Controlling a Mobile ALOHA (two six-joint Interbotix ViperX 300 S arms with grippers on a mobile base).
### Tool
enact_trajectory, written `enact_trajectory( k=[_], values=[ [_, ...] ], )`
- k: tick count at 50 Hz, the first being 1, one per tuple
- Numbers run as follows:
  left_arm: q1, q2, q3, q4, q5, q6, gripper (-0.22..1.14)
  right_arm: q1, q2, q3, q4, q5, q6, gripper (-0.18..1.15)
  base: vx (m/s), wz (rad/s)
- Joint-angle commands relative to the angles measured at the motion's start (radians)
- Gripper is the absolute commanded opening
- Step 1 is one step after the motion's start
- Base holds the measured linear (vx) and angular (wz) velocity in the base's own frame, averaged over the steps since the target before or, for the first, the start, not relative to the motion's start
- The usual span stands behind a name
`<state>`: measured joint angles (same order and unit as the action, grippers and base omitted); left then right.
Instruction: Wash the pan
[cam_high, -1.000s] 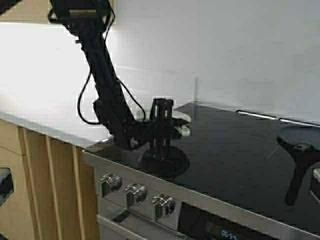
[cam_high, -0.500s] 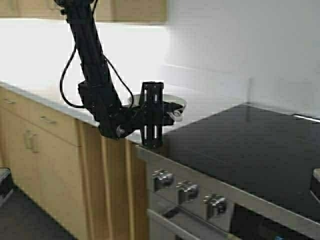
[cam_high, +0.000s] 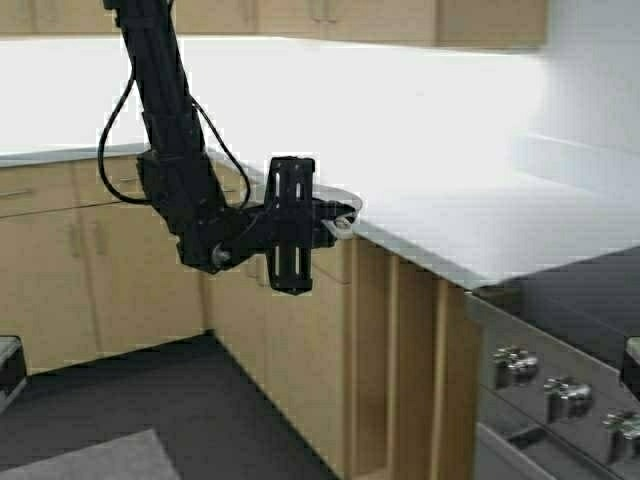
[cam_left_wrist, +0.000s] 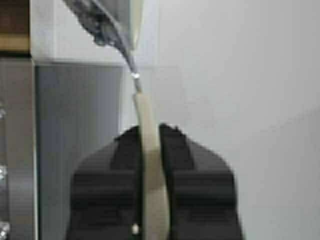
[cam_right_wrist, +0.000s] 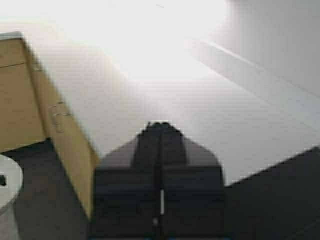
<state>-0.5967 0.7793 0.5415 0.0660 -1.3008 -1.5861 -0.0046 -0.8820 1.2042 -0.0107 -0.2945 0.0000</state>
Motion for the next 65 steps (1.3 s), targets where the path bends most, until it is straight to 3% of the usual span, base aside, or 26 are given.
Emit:
enact_trajectory(
  k=[1, 65],
  values=[
    [-0.008, -0.067, 0.018, 0.006, -0.020, 0.015, 0.02, 0.000, 0.014, -0.012, 0.000, -0.005, 0.002, 0.06, -0.03, 0.47],
    [-0.008, -0.041, 0.000, 0.035, -0.014, 0.035, 0.02, 0.000, 0.026, -0.005, 0.000, -0.011, 0.005, 0.06, 0.02, 0.53]
  ],
)
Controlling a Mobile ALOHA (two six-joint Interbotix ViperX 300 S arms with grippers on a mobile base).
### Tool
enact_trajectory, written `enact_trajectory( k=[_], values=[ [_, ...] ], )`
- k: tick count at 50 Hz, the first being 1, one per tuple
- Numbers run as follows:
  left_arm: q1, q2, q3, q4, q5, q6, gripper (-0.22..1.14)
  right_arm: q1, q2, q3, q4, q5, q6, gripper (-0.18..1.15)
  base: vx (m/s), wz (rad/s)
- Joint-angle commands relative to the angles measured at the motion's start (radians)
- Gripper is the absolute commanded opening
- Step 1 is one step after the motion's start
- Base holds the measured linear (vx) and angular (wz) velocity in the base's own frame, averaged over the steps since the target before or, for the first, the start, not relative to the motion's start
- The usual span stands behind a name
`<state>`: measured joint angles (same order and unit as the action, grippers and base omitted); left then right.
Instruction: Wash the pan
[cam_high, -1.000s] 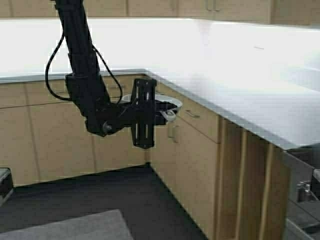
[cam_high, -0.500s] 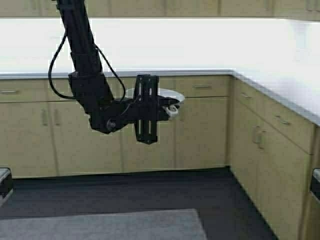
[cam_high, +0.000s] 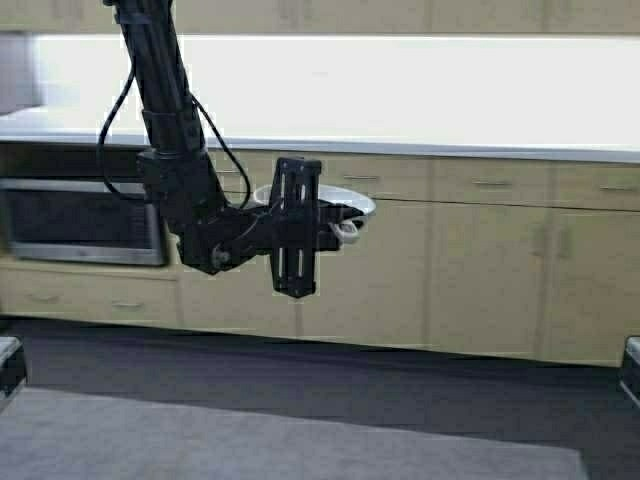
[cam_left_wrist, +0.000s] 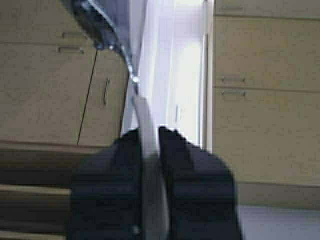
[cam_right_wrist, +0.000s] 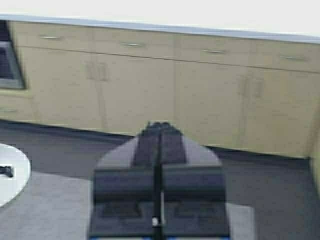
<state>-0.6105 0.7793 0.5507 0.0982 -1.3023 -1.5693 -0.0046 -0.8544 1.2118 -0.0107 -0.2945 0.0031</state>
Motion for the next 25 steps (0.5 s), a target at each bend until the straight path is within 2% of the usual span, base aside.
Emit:
enact_trajectory(
  k=[1, 15, 25],
  values=[
    [0.006, -0.041, -0.011, 0.003, -0.012, 0.017, 0.02, 0.000, -0.002, -0.012, 0.000, -0.011, 0.000, 0.06, 0.06, 0.77],
    [0.006, -0.041, -0.011, 0.012, -0.012, 0.017, 0.02, 0.000, -0.003, -0.015, 0.002, -0.011, 0.017, 0.06, 0.06, 0.74],
    [0.006, -0.054, -0.002, 0.018, -0.012, 0.017, 0.02, 0.000, -0.002, -0.008, 0.000, -0.011, 0.025, 0.06, 0.08, 0.58]
  ],
)
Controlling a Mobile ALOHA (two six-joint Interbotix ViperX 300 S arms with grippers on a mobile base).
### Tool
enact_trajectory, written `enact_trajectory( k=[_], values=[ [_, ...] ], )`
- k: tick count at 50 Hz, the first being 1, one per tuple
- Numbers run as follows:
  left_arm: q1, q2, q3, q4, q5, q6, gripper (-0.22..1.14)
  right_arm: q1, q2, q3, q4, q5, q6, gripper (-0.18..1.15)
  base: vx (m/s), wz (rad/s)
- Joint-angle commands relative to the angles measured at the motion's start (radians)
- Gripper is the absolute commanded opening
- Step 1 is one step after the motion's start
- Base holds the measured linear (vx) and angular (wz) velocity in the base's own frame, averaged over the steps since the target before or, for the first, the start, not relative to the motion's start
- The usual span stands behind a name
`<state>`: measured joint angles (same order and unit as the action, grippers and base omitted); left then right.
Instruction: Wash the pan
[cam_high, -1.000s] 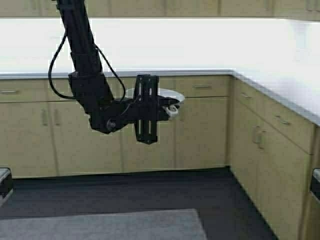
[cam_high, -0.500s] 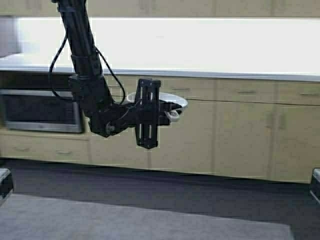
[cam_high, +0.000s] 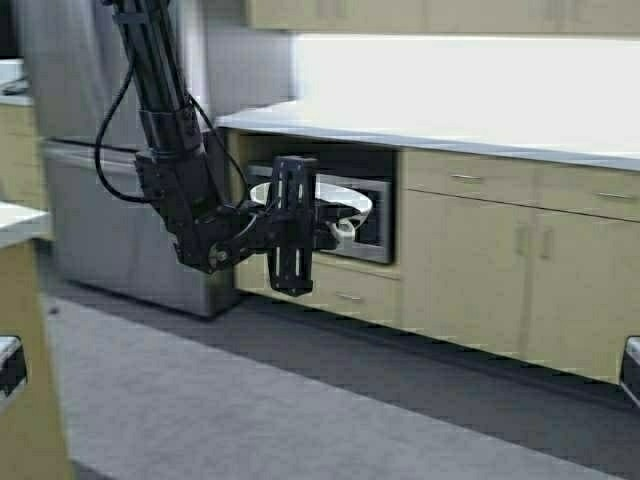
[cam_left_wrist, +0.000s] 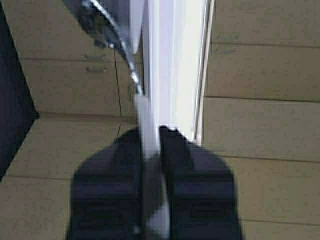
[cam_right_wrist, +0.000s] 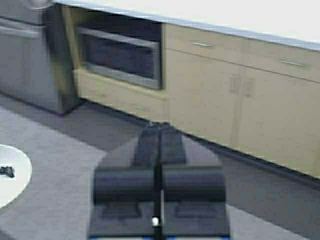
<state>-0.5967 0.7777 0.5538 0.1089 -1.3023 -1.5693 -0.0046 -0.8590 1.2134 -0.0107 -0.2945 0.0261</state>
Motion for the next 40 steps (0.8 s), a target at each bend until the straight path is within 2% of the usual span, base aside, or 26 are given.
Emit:
enact_trajectory(
  k=[1, 19, 40],
  values=[
    [-0.008, -0.054, -0.008, 0.009, -0.012, 0.017, 0.02, 0.000, 0.002, -0.009, 0.002, -0.011, 0.002, 0.06, 0.10, 0.52],
    [-0.005, -0.061, -0.048, 0.078, -0.009, 0.008, 0.02, 0.000, -0.029, 0.005, 0.002, -0.012, -0.003, 0.06, 0.12, 0.56],
    [0.006, -0.054, -0.044, 0.104, -0.008, -0.025, 0.02, 0.000, -0.008, 0.011, 0.000, -0.014, 0.000, 0.06, 0.14, 0.49]
  ],
)
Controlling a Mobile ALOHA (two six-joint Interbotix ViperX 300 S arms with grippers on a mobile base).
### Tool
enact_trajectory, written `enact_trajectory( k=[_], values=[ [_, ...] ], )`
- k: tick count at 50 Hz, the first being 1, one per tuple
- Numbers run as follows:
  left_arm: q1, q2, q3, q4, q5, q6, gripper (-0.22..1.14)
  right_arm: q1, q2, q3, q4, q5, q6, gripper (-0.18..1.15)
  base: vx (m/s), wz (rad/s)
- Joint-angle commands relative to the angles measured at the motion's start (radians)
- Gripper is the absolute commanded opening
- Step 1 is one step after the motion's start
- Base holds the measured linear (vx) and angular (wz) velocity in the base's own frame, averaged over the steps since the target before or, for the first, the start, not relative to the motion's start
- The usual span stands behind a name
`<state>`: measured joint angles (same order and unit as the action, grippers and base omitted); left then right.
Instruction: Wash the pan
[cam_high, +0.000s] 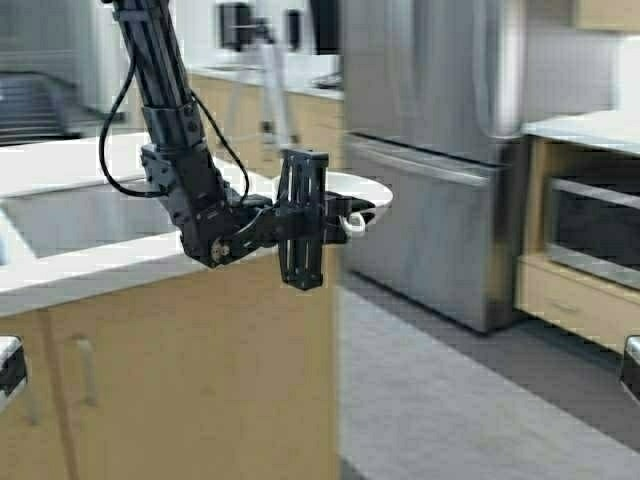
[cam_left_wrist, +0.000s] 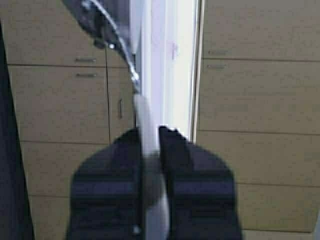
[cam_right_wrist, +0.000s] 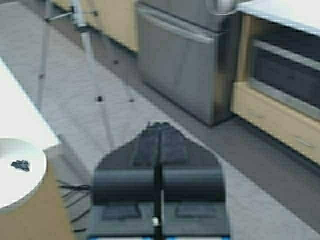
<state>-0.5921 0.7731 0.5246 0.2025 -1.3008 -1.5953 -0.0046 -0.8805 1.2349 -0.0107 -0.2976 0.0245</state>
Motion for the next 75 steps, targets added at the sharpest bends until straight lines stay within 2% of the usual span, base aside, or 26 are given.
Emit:
enact_trajectory(
  k=[1, 16, 25, 50, 61, 75],
  values=[
    [0.000, -0.048, -0.017, 0.012, -0.009, 0.002, 0.02, 0.000, 0.014, -0.011, 0.002, -0.009, 0.002, 0.06, 0.15, 0.49],
    [0.000, -0.078, -0.014, 0.084, -0.008, -0.002, 0.02, 0.000, 0.012, -0.020, 0.005, -0.009, 0.005, 0.06, 0.18, 0.59],
    [0.015, -0.083, 0.011, 0.083, -0.009, -0.005, 0.02, 0.000, 0.014, -0.020, 0.005, -0.009, 0.005, 0.06, 0.21, 0.43],
    [0.222, -0.034, 0.057, 0.112, -0.057, -0.011, 0.02, 0.000, -0.002, 0.000, 0.005, -0.011, 0.000, 0.06, 0.24, 0.24],
    [0.250, -0.055, 0.098, 0.115, -0.061, -0.031, 0.02, 0.000, -0.002, 0.011, 0.005, -0.009, 0.002, 0.06, 0.23, 0.13],
    [0.247, -0.135, 0.224, 0.126, -0.080, -0.014, 0.02, 0.000, 0.009, 0.009, 0.005, -0.011, 0.003, 0.06, 0.18, 0.14]
  ],
)
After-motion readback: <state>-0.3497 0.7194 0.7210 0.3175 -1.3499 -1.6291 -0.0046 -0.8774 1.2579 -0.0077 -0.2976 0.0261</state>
